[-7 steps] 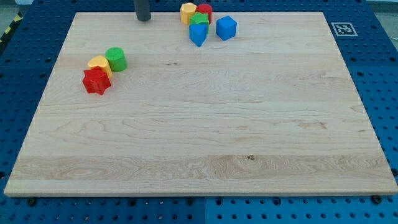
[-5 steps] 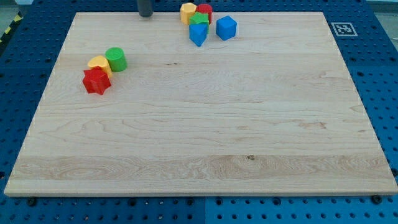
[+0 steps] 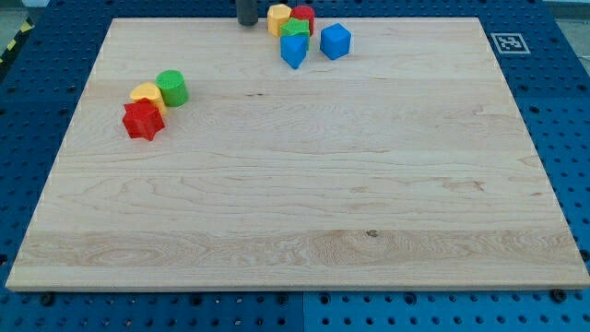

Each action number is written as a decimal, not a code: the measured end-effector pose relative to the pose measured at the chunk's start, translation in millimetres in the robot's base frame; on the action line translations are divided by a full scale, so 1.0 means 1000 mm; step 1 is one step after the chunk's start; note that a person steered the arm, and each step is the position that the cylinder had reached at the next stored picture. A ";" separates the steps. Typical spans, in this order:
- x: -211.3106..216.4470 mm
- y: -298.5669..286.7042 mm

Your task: Push the red circle to the bottom of the yellow hexagon

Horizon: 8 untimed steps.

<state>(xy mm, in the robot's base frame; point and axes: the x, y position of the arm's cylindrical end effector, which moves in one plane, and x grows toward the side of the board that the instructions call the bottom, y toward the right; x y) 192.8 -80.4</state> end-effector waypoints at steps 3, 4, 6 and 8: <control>0.001 0.013; -0.001 0.028; -0.001 0.041; -0.001 0.062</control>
<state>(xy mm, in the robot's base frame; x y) 192.0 -18.3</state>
